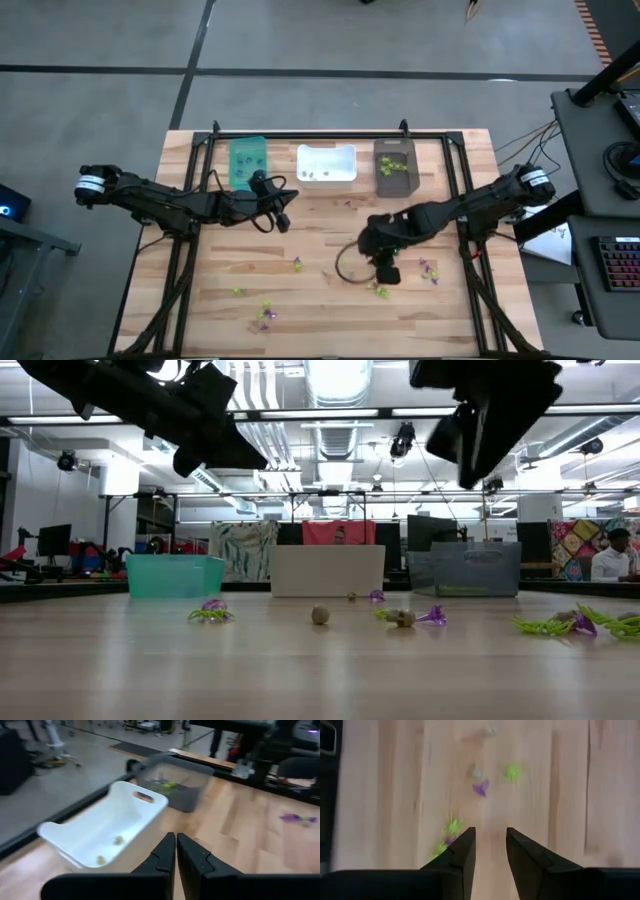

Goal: Sort Halloween decoration
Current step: Put the green spider toy into the black bin

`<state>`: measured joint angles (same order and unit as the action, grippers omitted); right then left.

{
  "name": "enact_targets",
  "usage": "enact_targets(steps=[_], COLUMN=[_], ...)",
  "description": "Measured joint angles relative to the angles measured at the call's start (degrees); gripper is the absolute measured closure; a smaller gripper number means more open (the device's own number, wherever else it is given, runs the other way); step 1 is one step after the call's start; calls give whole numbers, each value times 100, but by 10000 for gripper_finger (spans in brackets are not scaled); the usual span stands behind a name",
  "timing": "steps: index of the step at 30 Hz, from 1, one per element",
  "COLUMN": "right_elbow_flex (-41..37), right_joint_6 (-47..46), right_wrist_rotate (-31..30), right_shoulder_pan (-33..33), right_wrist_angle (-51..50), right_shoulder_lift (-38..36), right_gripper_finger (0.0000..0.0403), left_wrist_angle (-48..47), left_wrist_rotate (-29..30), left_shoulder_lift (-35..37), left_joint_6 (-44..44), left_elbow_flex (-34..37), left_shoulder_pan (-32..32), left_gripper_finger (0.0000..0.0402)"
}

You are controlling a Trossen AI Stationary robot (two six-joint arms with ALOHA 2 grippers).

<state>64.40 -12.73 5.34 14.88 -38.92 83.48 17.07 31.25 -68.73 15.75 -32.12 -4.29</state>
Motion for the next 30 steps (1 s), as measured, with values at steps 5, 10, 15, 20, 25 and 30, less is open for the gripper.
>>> enact_targets(steps=[5, 10, 15, 20, 25, 30], right_elbow_flex=[-539, -1012, -1290, -1547, -1606, -1608], right_joint_6=[595, 383, -604, -2014, -3116, -3423], right_wrist_rotate=[-805, -1136, -1446, -1596, -1353, -1214], right_shoulder_pan=[216, 260, 252, 248, 252, 302], right_wrist_angle=[1351, 2328, 2484, 2459, 2453, 2467], right_shoulder_lift=[35, 33, 62, 90, 118, 118], right_gripper_finger=[303, 303, 303, 303, 303, 303], left_wrist_angle=[6, 109, 343, 1298, 2419, 3267], left_wrist_rotate=[-532, -891, -973, -980, -1205, -1590], left_shoulder_lift=[0, 2, -111, -771, -1641, -2342], left_joint_6=[167, 209, 232, 235, 167, 159], left_elbow_flex=[0, 0, 0, 0, 0, -40], left_shoulder_pan=[-79, -399, -760, -969, -1033, -1034], left_gripper_finger=[402, 402, 402, 402, 402, 402])
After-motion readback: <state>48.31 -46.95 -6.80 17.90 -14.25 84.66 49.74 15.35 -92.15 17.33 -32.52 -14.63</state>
